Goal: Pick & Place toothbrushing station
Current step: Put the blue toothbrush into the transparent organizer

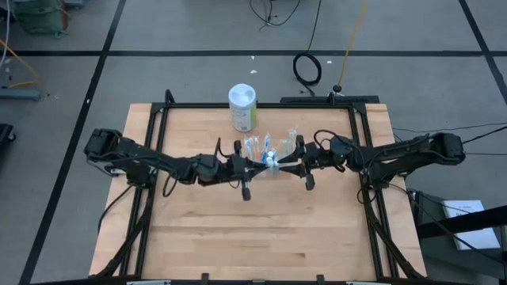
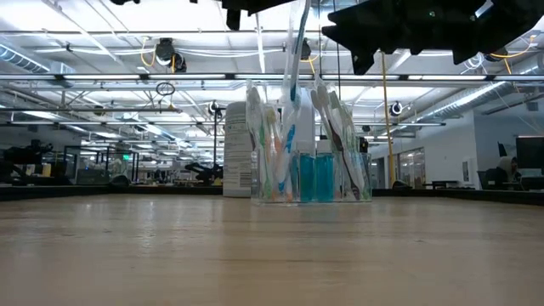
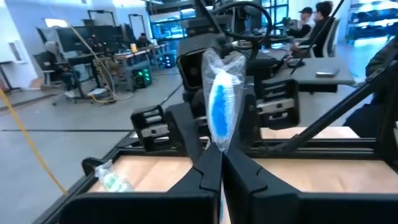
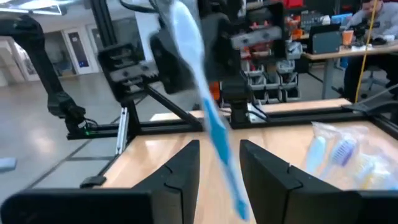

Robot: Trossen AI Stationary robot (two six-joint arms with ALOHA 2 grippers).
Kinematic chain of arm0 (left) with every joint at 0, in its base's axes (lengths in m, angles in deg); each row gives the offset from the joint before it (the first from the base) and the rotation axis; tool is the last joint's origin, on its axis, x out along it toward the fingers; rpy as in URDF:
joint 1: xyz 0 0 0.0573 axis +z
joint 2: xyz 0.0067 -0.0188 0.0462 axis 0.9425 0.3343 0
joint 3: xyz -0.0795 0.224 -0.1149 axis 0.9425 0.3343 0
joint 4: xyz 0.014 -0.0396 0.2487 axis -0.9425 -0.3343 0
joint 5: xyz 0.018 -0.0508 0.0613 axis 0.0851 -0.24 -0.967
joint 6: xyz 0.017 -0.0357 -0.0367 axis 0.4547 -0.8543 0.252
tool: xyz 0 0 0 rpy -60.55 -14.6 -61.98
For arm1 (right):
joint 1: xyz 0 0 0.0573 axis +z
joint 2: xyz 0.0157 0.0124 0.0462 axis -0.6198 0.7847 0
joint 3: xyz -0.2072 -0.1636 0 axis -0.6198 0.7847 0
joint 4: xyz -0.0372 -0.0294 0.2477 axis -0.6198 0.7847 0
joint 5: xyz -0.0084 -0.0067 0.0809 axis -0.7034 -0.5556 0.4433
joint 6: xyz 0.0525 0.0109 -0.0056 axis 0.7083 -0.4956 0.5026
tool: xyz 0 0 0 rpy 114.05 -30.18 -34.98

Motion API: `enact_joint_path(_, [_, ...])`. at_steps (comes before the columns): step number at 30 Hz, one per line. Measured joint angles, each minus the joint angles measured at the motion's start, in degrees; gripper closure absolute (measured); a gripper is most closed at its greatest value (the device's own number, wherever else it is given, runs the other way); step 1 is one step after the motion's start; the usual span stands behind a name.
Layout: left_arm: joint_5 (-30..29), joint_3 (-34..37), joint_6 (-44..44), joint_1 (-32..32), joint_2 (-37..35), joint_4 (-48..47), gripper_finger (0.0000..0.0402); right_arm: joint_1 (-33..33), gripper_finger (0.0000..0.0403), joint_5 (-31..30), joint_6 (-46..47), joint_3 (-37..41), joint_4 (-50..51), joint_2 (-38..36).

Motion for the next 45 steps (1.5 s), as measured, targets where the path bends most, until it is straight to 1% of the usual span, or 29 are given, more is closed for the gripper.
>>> enact_joint_path(3, [3.3,0.0,-1.5,1.4,0.0,0.0,0.0394,1.3,0.0291,-3.5,0.1,0.0,-2.3,1.9])
enact_joint_path(5, [5.0,0.0,-2.2,2.1,0.0,0.0,0.0398,2.0,0.0289,-4.4,0.2,0.0,-4.6,4.0])
enact_joint_path(11, [5.1,0.0,-2.8,2.5,0.0,0.1,0.0394,2.7,0.0282,-3.9,1.3,0.0,-15.4,9.4])
enact_joint_path(15, [5.2,0.0,-2.9,2.5,0.0,0.1,0.0398,3.0,0.0282,-5.4,1.2,0.0,-18.7,12.2])
enact_joint_path(18, [5.2,0.0,-2.8,2.5,0.0,0.1,0.0394,3.0,0.0282,-5.5,1.1,0.0,-22.2,13.9])
enact_joint_path(22, [5.2,0.0,-3.0,2.5,0.0,-0.3,0.0399,3.0,0.0283,-5.5,0.4,0.0,-25.7,15.6])
enact_joint_path(24, [5.2,0.0,-3.1,2.5,0.0,-0.3,0.0395,3.0,0.0289,-5.5,-0.2,0.0,-25.7,15.8])
enact_joint_path(26, [5.2,0.0,-3.7,2.5,0.0,-0.3,0.039,3.0,0.0305,-5.5,-0.3,0.0,-25.6,15.8])
enact_joint_path(32, [5.1,0.0,-4.5,2.4,0.0,-1.2,0.0392,3.0,0.0381,-5.4,-2.1,0.0,-25.5,15.8])
enact_joint_path(33, [5.1,0.0,-4.5,2.4,0.0,-1.3,0.0395,3.0,0.0387,-5.4,-2.2,0.0,-25.4,15.8])
enact_joint_path(36, [5.0,0.0,-4.4,2.4,0.0,-1.8,0.0399,3.0,0.0382,-5.4,-2.2,0.0,-24.7,15.8])
enact_joint_path(39, [5.1,0.0,-4.4,2.4,-0.1,-3.9,0.0392,3.0,0.037,-5.5,-2.2,0.0,-22.1,14.8])
enact_joint_path(42, [5.1,0.0,-4.2,2.4,-0.1,-6.3,0.0379,3.0,0.0378,-5.9,-2.2,0.0,-18.4,12.9])
enact_joint_path(45, [4.8,0.0,-4.4,2.7,-0.1,-6.6,0.0369,3.0,0.0388,-5.9,-2.4,0.0,-14.8,9.6])
